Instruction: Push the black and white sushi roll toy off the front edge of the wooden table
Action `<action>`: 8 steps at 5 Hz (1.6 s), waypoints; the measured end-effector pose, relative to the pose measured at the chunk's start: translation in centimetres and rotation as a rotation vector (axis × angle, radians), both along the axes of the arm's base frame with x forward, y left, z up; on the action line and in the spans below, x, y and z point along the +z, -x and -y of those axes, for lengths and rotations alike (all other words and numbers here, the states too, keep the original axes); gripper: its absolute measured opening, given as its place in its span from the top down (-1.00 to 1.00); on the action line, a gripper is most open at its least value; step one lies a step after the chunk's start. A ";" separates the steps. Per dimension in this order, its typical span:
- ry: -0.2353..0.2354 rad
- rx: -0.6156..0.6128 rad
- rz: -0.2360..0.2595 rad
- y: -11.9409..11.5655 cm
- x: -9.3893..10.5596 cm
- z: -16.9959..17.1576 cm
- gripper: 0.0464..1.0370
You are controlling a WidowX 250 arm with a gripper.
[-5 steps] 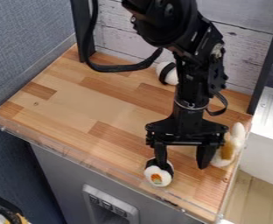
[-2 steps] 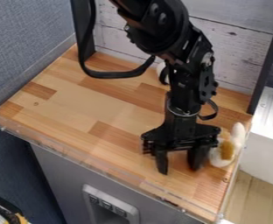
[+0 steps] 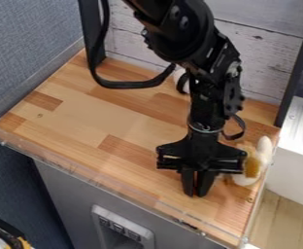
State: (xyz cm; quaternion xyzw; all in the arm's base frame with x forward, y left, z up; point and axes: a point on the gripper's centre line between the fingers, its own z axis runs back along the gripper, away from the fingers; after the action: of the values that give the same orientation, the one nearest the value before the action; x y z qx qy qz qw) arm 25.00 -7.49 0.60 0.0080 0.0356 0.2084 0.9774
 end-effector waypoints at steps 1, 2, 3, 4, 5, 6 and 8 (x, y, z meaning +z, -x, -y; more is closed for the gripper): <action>-0.001 -0.030 -0.006 0.6 0.0 0.1 0.97; -0.004 0.000 -0.007 0.7 0.0 0.1 0.98; -0.002 0.065 0.001 0.8 0.3 0.2 0.98; -0.002 0.001 -0.011 0.9 2.1 0.2 0.98; 0.007 -0.156 -0.009 0.4 5.6 0.2 0.98; 0.023 -0.382 -0.008 0.2 9.1 0.2 0.98; 0.044 -0.676 -0.024 -0.2 11.9 -0.2 0.98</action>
State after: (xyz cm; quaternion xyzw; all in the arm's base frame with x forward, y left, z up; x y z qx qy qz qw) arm 25.24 -7.26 12.46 0.0008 0.0471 -0.1282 0.9906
